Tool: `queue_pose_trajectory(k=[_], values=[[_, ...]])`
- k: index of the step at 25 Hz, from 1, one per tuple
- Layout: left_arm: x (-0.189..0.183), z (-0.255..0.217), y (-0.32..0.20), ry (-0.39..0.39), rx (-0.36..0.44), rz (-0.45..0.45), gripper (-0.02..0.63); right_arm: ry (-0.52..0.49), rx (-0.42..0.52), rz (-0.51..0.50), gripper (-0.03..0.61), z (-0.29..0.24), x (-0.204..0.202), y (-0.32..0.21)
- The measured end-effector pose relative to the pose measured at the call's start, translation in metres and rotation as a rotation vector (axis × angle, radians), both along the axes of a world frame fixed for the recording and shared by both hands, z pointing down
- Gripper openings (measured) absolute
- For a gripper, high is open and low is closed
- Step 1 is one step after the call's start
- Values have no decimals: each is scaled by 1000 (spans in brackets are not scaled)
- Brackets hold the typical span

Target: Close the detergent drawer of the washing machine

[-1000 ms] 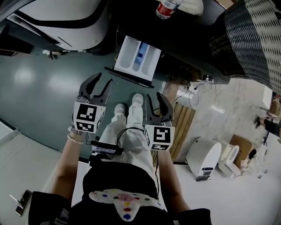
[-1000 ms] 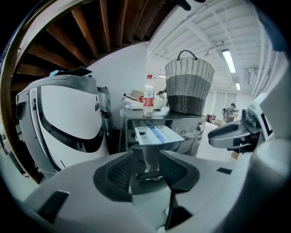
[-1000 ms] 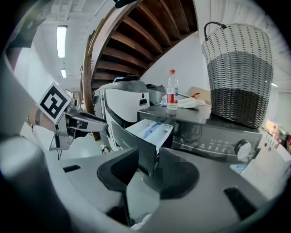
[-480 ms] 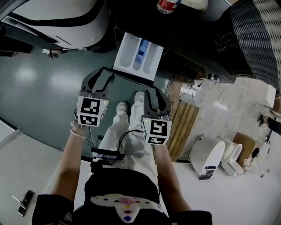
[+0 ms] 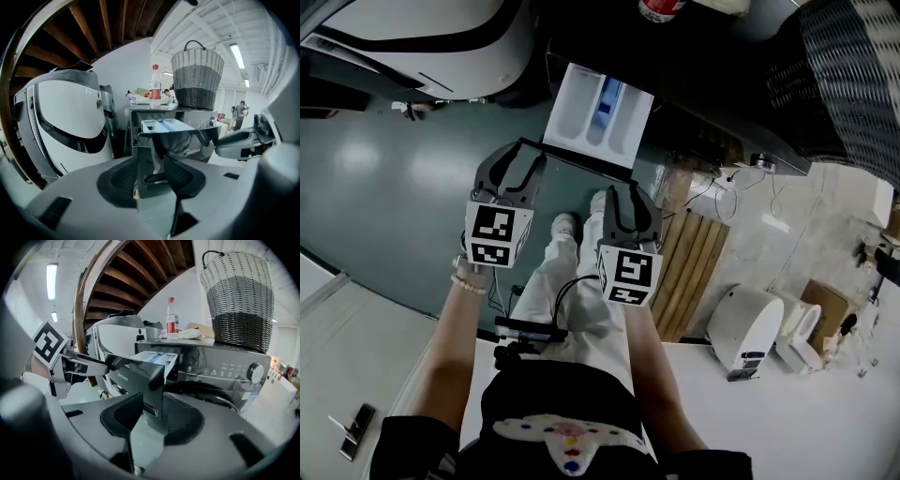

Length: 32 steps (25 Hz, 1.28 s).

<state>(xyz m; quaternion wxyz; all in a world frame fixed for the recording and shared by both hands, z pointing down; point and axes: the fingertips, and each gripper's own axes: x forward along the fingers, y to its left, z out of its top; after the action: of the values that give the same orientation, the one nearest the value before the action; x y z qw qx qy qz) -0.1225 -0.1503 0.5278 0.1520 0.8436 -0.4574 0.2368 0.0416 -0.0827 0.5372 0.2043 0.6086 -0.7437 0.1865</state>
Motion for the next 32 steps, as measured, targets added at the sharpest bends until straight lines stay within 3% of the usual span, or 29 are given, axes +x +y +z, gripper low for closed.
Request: queue_pose_trajectory(k=[11, 32], values=[[2, -3, -2, 0, 4, 3, 178, 63, -4, 97, 78, 0, 7, -4], [4, -5, -8, -16, 4, -21, 177, 23, -26, 107, 77, 1, 12, -11]])
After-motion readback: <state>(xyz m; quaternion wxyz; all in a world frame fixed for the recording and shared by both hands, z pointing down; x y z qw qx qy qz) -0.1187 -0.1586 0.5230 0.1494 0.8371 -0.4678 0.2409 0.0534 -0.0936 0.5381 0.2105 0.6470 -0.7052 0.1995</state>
